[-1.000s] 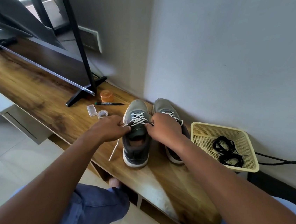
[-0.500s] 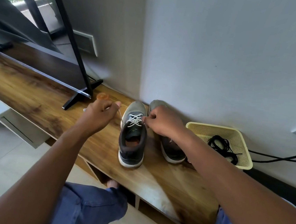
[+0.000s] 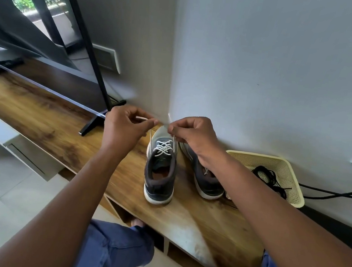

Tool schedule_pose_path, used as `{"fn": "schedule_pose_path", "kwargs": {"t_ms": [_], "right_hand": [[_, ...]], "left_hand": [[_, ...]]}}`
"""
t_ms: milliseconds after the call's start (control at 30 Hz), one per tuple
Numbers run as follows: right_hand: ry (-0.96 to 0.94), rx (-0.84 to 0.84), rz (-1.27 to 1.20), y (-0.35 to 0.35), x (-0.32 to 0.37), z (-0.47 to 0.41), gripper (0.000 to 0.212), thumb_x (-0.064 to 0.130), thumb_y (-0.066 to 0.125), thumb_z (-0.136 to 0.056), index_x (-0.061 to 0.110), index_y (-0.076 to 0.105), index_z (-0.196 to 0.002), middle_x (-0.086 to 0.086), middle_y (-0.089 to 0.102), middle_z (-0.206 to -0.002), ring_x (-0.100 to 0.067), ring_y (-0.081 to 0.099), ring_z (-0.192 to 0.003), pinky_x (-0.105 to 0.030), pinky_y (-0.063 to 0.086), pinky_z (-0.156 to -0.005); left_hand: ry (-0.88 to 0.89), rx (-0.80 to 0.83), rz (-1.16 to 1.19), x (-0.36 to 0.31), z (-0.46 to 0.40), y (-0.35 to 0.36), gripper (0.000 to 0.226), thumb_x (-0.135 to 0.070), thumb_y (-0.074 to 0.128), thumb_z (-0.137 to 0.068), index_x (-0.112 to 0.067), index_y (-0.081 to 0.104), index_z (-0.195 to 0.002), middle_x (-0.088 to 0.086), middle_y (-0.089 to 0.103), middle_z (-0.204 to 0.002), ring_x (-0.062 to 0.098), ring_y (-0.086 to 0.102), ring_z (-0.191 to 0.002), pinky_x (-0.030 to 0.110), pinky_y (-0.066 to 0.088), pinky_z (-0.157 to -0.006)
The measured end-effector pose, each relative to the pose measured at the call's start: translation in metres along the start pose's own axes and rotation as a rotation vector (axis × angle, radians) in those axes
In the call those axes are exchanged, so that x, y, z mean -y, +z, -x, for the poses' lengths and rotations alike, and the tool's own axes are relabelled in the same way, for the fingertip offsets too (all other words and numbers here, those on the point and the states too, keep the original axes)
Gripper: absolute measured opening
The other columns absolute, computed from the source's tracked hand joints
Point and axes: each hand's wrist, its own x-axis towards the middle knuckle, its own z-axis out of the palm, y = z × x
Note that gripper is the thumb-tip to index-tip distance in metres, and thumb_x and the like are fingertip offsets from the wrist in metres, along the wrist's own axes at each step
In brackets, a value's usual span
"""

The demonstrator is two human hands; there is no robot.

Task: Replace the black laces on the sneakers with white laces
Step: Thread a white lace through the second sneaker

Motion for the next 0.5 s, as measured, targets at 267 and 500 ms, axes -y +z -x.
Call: {"fn": "schedule_pose_path", "kwargs": {"t_ms": [267, 500], "right_hand": [[-0.07, -0.142, 0.003, 0.003, 0.002, 0.0, 0.023, -0.002, 0.08, -0.084, 0.006, 0.071, -0.104, -0.015, 0.077, -0.084, -0.028, 0.075, -0.08, -0.041, 0.061, -0.081], [-0.092, -0.131, 0.03, 0.004, 0.002, -0.002, 0.006, 0.012, 0.08, -0.088, 0.01, 0.081, -0.094, -0.007, 0.078, -0.079, -0.029, 0.077, -0.08, -0.042, 0.064, -0.077]], "left_hand": [[-0.047, 0.203, 0.302, 0.004, -0.008, 0.008, 0.012, -0.005, 0.08, -0.09, -0.015, 0.082, -0.096, 0.007, 0.079, -0.08, 0.018, 0.074, -0.075, 0.034, 0.064, -0.077], [0.001, 0.205, 0.158, 0.007, -0.009, 0.017, 0.012, -0.019, 0.071, -0.099, -0.02, 0.082, -0.094, 0.0, 0.081, -0.09, 0.02, 0.077, -0.087, 0.043, 0.063, -0.09]]}}
